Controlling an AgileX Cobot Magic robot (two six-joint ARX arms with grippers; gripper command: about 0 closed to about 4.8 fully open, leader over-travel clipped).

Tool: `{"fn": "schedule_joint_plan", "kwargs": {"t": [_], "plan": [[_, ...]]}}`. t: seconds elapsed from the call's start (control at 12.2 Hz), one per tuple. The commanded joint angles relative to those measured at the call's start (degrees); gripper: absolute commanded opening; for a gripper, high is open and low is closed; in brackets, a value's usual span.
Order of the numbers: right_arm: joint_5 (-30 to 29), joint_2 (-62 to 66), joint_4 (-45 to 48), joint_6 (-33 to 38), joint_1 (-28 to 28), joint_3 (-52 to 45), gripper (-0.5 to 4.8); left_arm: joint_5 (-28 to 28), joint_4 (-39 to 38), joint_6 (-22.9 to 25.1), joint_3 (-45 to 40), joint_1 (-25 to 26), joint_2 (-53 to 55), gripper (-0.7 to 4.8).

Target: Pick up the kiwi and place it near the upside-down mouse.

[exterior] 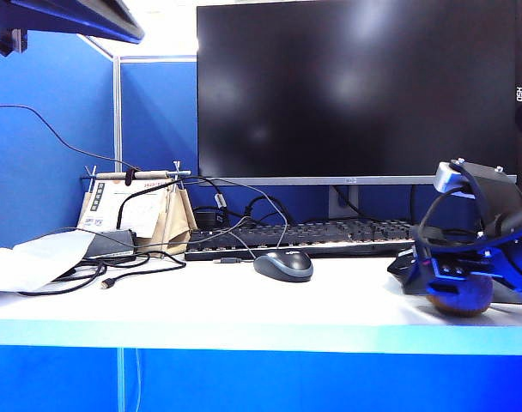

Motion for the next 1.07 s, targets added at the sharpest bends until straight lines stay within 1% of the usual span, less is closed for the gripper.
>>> {"fn": "schedule_joint_plan", "kwargs": {"t": [0.08, 0.16, 0.25, 0.41, 0.66, 0.82, 0.9, 0.99, 1.07], "plan": [[0.02, -0.02, -0.48, 0.11, 0.0, 0.79, 4.33, 0.57, 0.66, 0.22, -0.11, -0.02, -0.11, -0.05], [-0.24, -0.02, -0.61, 0.13, 0.0, 1.68, 4.44, 0.57, 0.57, 0.22, -0.11, -0.02, -0.11, -0.05], [-0.26, -0.02, -1.79, 0.13, 0.0, 3.67, 4.7, 0.57, 0.33, 0.22, -0.11, -0.02, -0.11, -0.05], [-0.26, -0.04, -4.76, 0.09, 0.0, 6.56, 4.79, 0.55, -0.2, 0.26, -0.11, -0.02, -0.11, -0.05], [0.31, -3.34, -5.14, -0.42, -0.04, 9.25, 4.79, 0.24, -0.48, 1.6, -0.11, -0.02, -0.13, -0.05], [1.44, -10.27, -6.34, -1.36, -0.04, 9.62, 4.79, -3.17, -0.42, 2.64, -0.09, 0.0, -0.13, -0.05], [2.23, -12.72, -7.61, -1.46, -0.04, 9.62, 4.79, -3.63, -0.11, 2.64, -0.11, 0.0, -0.13, -0.05], [2.86, -16.22, -9.81, -1.79, -0.15, 9.62, 4.59, -3.63, 0.48, 2.6, -0.09, 0.0, -0.13, -0.05], [3.8, -22.12, -13.97, -4.07, -0.24, 9.62, 3.48, -3.65, 1.44, 2.58, -0.09, 0.0, -0.13, -0.05]]}}
